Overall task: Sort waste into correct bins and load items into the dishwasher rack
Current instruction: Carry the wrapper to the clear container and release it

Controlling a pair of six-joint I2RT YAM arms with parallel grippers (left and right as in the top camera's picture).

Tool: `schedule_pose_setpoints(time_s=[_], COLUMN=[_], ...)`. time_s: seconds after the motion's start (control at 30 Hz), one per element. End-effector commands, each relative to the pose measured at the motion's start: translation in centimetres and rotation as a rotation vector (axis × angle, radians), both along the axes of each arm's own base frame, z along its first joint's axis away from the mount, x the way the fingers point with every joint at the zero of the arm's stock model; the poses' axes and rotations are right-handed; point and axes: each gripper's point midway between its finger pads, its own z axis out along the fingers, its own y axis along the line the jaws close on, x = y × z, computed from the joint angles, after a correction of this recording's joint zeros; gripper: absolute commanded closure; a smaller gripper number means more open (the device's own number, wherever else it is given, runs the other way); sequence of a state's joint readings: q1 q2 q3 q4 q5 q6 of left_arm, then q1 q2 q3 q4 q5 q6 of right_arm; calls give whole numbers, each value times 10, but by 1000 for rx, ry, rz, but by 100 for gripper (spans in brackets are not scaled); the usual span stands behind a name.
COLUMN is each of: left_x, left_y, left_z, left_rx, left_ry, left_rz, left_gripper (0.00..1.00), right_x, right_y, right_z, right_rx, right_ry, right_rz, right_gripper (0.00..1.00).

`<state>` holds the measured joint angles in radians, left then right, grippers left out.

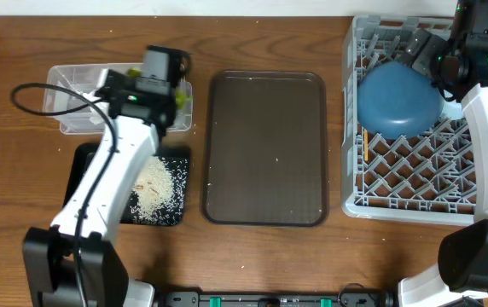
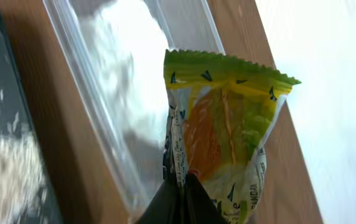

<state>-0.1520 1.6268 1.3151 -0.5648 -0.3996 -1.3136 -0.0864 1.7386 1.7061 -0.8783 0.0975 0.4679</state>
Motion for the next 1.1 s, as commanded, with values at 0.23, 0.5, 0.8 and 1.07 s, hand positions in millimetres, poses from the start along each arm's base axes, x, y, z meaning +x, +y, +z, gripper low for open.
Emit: schedule_pose_setpoints(time_s=[0.23,0.5,0.8,1.07], left_x=[29,19,-99,-193], left_y=[64,57,48,36], left_z=[-26,-12,25,37], left_rx=[34,51,17,26], left_ry=[-9,30,265,322], left_rz=[80,-39,-88,-142], left_gripper=[70,39,36,32], right_x=[0,0,0,0], right_y=[1,1,1,1], right_z=[0,0,0,0], right_rx=[6,6,6,6], right_ry=[1,0,0,1], right_rz=[-7,-7,-7,-7], right_gripper=[1,1,1,1])
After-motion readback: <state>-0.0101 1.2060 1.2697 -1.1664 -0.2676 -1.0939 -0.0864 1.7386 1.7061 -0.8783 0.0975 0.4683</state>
